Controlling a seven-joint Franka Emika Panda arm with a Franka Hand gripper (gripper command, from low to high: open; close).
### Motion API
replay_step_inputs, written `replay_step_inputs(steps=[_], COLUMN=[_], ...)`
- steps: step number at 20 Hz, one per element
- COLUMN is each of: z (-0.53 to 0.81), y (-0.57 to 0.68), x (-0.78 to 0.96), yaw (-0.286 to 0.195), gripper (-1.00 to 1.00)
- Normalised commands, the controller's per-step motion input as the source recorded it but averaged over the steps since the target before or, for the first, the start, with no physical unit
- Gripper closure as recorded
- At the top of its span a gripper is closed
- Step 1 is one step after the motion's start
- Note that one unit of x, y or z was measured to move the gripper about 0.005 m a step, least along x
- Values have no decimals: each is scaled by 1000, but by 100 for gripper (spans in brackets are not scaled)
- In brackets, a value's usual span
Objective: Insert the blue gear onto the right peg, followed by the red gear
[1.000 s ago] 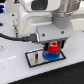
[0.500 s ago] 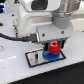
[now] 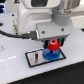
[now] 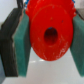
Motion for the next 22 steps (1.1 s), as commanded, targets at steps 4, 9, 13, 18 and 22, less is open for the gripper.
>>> replay_step_inputs(steps=[4,9,13,18,22], z=[-106,-270,-121,314,488], y=[-4,3,2,108,124], x=[238,159,81,10,6], yaw=[0,0,0,0,0], gripper=[100,100,-100,-100,-100])
